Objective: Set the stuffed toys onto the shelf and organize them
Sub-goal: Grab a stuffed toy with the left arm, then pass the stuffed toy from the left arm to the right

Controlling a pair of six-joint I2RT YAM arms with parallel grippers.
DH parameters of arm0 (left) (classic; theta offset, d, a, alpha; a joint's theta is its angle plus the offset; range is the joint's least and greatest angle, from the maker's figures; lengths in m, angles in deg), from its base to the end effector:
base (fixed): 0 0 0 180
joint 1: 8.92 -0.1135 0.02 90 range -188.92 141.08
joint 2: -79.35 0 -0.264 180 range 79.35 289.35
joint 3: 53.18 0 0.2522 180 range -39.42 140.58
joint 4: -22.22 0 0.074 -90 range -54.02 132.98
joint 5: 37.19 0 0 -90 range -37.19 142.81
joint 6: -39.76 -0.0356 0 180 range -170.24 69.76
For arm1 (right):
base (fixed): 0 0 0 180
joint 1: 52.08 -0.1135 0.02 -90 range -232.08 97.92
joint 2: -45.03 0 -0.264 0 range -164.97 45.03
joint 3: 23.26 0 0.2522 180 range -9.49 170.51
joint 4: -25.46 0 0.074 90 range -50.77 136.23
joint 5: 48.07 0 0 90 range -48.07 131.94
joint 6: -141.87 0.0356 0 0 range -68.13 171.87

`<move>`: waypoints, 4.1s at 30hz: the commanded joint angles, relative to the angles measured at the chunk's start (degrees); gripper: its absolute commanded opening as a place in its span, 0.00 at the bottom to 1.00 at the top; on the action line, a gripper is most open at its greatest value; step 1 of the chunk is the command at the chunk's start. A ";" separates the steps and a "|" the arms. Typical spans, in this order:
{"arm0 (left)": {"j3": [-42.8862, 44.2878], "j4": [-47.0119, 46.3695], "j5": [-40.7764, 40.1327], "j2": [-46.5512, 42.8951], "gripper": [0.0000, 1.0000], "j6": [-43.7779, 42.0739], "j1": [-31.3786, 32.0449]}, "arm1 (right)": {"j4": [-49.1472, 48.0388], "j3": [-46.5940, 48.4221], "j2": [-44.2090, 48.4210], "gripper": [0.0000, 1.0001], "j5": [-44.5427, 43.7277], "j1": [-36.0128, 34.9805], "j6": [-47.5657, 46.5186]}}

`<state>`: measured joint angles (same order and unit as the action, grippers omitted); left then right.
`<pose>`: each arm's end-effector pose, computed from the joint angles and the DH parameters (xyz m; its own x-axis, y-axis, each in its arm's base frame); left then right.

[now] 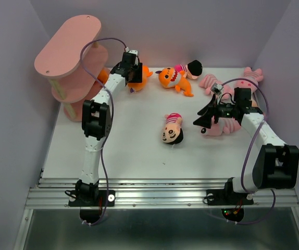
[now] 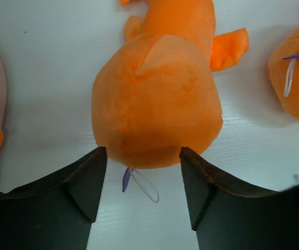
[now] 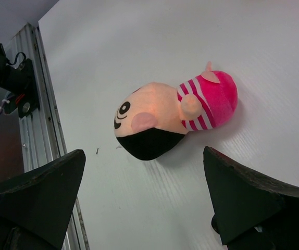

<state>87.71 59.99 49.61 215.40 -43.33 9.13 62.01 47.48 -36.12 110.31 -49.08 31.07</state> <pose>0.5267 -0.1696 0.2585 -0.5450 0.0513 -0.8369 0.2007 0.9771 -0.0709 0.2882 0.0180 0.2651 -0.4642 -0.1067 -0.8793 -0.8335 0.3886 0.3928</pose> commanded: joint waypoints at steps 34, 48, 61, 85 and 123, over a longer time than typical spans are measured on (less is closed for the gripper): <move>-53.03 -25.94 35.09 -40.59 0.00 14.78 -0.90 | 23.60 8.68 -2.53 1.00 3.78 -0.37 -28.22; -62.36 -24.10 53.47 -47.72 0.00 23.67 5.06 | 8.54 11.51 1.43 1.00 -20.97 -28.29 -37.32; -62.62 -24.10 54.79 -49.48 0.00 24.63 5.95 | -7.67 10.00 -0.24 1.00 -47.10 -38.25 -32.81; -66.57 -28.23 56.73 -52.38 0.00 27.98 7.01 | -10.83 4.47 -0.25 0.46 -32.79 -38.86 -28.96; -87.05 -33.50 31.23 -91.31 0.99 -1.03 6.92 | -1.52 18.97 -4.20 0.01 -0.62 -20.94 19.74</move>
<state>2.71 33.00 75.13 124.34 -45.23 16.10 61.42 63.15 -40.73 105.70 -70.52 45.37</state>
